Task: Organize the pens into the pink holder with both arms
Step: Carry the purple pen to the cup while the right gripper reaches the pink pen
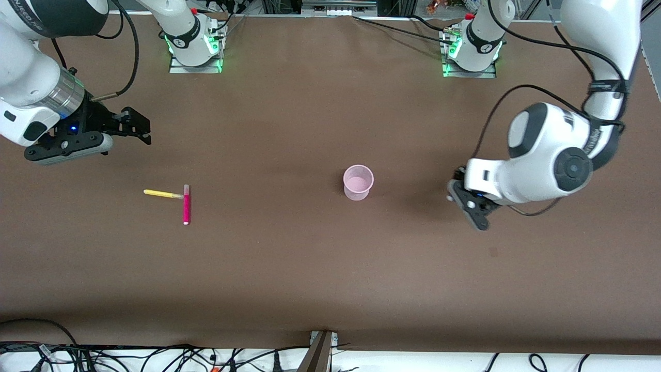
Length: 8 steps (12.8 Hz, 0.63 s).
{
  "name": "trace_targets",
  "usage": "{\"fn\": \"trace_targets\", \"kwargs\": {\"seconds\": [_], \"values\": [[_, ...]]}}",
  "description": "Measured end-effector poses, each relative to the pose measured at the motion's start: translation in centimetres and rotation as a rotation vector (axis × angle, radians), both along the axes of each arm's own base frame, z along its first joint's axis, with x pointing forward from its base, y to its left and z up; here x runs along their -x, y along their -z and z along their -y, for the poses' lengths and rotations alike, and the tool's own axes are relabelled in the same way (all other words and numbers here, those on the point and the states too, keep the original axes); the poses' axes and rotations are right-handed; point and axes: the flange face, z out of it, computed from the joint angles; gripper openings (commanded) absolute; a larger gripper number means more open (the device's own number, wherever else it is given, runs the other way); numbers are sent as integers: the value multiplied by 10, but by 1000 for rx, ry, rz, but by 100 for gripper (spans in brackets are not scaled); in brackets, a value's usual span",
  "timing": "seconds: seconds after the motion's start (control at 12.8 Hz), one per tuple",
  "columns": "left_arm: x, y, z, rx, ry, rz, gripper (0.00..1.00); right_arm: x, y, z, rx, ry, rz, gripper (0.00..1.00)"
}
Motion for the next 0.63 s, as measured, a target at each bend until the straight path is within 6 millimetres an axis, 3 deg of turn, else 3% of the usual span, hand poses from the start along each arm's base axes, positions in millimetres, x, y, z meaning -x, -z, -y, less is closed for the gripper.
{"fn": "trace_targets", "kwargs": {"seconds": [0.08,0.24,0.39,0.63], "values": [[11,-8,32,46,38,-7,0,-4,6,2,0,4,-2,100],[29,-16,73,124,72,-36,0,-18,27,6,-2,15,-3,100],[39,-20,99,215,66,-64,0,-31,54,7,6,18,-19,100],[40,-19,135,295,33,68,0,-45,96,7,26,10,-64,100]]}}
